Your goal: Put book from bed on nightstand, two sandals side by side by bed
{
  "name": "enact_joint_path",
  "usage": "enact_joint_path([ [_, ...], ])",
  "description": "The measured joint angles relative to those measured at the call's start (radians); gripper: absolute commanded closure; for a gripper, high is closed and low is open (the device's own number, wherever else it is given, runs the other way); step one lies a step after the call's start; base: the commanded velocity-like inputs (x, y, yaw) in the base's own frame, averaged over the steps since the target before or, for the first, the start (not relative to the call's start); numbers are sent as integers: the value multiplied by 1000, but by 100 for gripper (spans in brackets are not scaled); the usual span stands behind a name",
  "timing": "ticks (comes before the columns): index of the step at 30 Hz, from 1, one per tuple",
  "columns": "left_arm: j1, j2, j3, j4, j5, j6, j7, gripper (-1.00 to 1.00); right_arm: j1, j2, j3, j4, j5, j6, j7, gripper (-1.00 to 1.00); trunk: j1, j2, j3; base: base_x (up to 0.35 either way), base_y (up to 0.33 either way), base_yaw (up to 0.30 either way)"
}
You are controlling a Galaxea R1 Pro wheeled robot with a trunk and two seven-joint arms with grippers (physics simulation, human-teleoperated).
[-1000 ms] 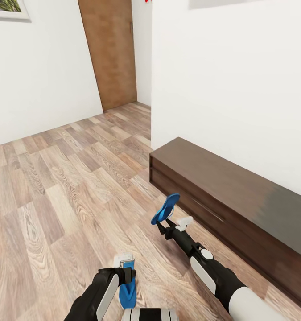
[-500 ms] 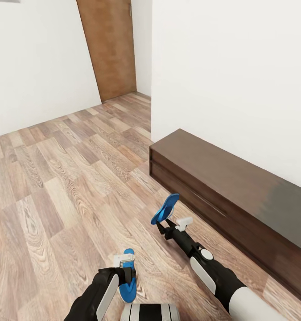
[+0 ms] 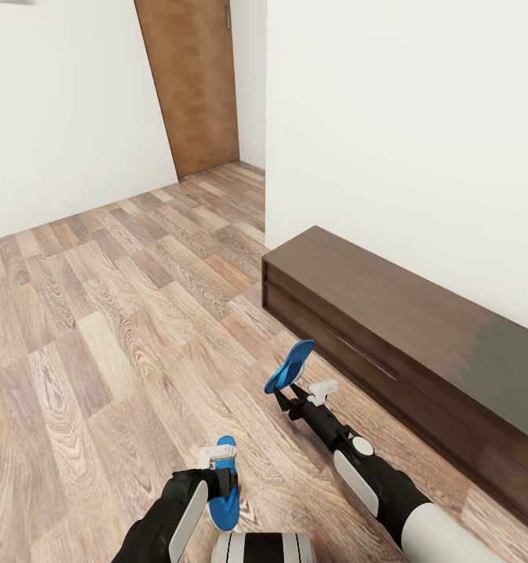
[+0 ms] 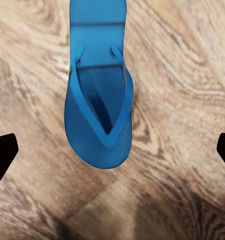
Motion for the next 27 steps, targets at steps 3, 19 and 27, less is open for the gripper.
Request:
enact_joint_path([
  [3, 0, 0, 0, 0, 0, 0, 0, -100, 0, 0, 0, 0, 0, -1, 0, 100, 0, 0, 0, 0, 0, 0],
  [19, 0, 0, 0, 1, 0, 0, 0, -100, 0, 0, 0, 1, 1, 0, 0, 100, 0, 0, 0, 0, 0, -119],
  [27, 0, 0, 0, 1, 0, 0, 0, -100, 0, 0, 0, 0, 0, 0, 0, 100, 0, 0, 0, 0, 0, -24],
])
